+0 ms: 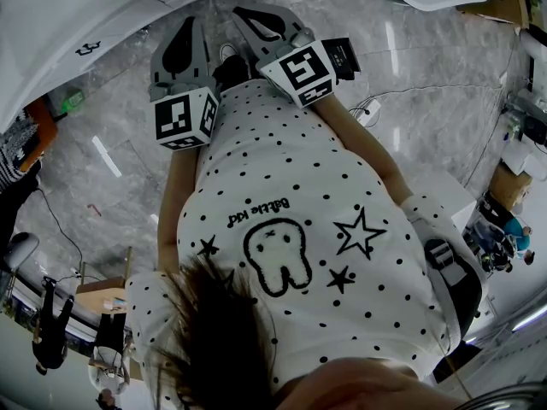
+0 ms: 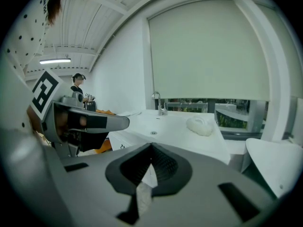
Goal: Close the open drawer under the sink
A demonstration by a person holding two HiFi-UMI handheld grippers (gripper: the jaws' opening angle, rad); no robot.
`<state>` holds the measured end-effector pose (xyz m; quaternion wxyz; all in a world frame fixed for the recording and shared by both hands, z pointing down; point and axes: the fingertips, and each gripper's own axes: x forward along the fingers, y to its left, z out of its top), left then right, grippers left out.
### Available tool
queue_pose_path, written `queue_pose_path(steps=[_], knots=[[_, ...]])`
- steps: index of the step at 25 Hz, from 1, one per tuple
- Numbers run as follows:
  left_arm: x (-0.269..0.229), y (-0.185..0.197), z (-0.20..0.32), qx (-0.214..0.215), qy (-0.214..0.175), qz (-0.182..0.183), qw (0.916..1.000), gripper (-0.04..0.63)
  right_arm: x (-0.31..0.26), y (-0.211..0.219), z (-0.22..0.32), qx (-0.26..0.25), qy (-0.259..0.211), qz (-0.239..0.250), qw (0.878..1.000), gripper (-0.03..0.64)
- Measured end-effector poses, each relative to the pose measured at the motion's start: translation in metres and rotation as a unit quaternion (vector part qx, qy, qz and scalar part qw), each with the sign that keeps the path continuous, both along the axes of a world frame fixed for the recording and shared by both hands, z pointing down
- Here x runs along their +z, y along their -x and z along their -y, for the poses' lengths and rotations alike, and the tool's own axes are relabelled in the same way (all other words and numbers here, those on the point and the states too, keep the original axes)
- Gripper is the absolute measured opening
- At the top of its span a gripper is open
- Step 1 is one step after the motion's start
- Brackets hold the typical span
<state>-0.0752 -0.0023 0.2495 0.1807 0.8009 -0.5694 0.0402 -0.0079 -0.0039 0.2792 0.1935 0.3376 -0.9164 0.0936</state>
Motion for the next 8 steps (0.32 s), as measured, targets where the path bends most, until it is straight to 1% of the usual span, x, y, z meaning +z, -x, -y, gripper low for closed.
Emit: queue_pose_path(steps=[8], knots=[[0.0005, -0.0006, 0.0007, -0.001, 0.000, 0.000, 1.0000, 0.005, 0.0004, -0.0008, 0.0006, 0.000, 0.000, 0.000, 1.000, 0.014]])
